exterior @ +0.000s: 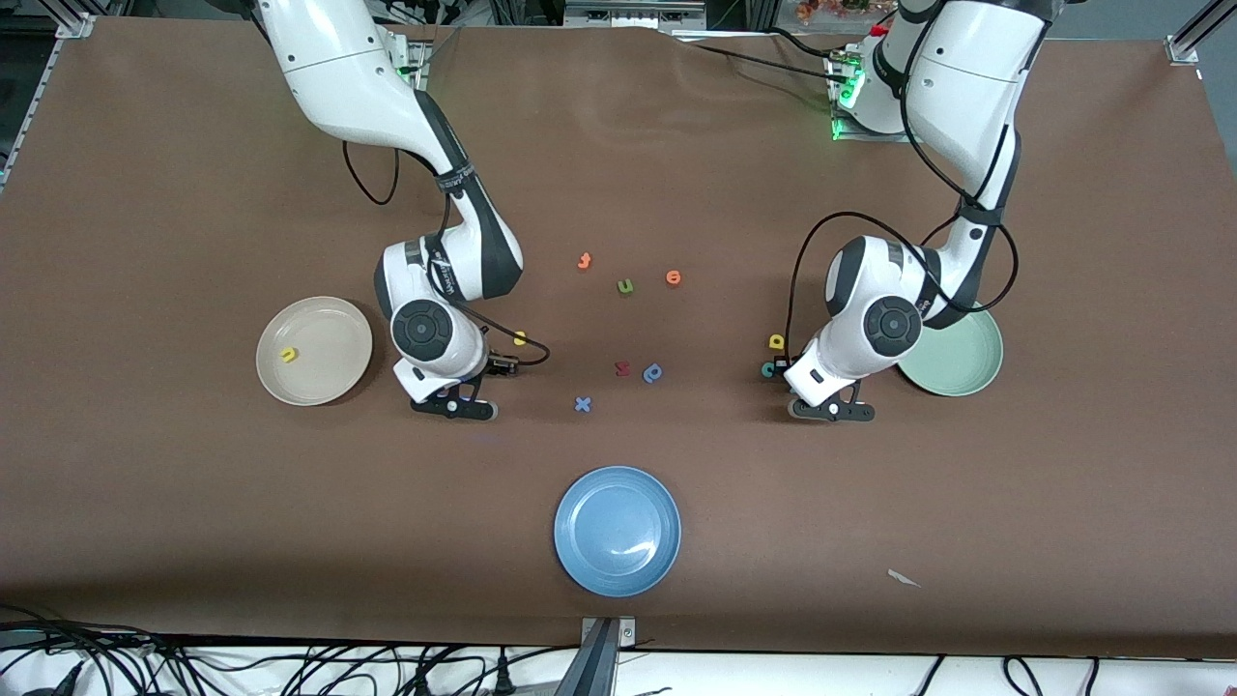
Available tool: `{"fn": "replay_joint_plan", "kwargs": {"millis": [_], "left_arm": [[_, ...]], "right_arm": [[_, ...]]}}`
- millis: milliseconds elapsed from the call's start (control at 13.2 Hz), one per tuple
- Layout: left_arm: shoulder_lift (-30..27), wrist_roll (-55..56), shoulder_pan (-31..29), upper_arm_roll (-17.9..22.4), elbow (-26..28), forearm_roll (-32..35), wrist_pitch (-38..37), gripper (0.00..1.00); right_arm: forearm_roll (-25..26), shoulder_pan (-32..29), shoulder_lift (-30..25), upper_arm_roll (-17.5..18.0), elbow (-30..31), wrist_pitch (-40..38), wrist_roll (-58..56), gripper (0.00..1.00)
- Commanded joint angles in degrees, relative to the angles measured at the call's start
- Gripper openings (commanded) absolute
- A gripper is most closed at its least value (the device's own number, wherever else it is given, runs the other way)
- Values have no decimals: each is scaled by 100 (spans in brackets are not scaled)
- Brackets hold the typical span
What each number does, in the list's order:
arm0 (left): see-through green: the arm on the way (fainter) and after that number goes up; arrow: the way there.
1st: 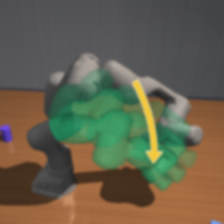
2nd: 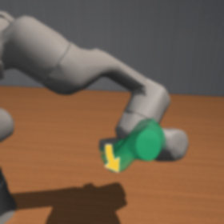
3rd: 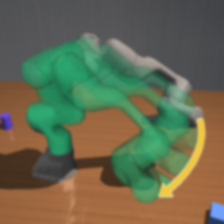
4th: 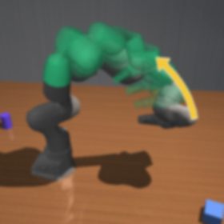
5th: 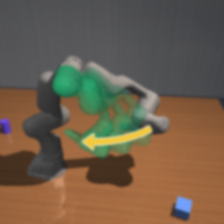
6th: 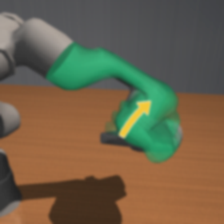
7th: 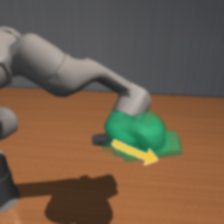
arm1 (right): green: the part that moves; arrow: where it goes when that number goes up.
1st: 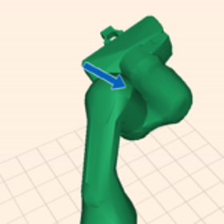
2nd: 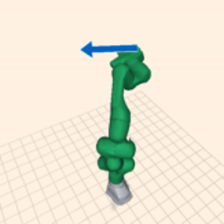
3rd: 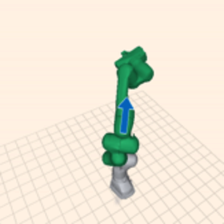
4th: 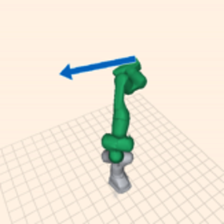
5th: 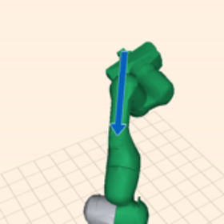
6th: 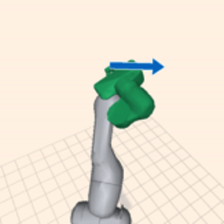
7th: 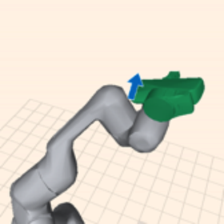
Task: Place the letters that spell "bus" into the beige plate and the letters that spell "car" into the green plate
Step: 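Drop the cyan letter on the green plate while the right gripper places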
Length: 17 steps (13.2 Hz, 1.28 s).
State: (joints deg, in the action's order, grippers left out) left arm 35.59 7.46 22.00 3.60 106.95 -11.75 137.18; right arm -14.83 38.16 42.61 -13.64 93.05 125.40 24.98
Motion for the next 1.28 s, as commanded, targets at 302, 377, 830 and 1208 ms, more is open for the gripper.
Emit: {"fn": "replay_joint_plan", "kwargs": {"millis": [302,377,830,1208], "left_arm": [[-746,-78,-361,79,98,559,-894,0],[-860,-226,-502,71,98,638,-1017,0],[-1484,-1640,-1469,79,404,735,-1774,0],[-2082,-1721,-1830,79,1511,1439,-1634,0]], "right_arm": [[-152,-1,28,20,65,81,-73,40],[-152,-1,28,20,65,81,-73,30],[-117,-54,-147,-120,-32,-103,-143,13],[-91,-54,-622,-884,-217,-1279,-905,13]]}}
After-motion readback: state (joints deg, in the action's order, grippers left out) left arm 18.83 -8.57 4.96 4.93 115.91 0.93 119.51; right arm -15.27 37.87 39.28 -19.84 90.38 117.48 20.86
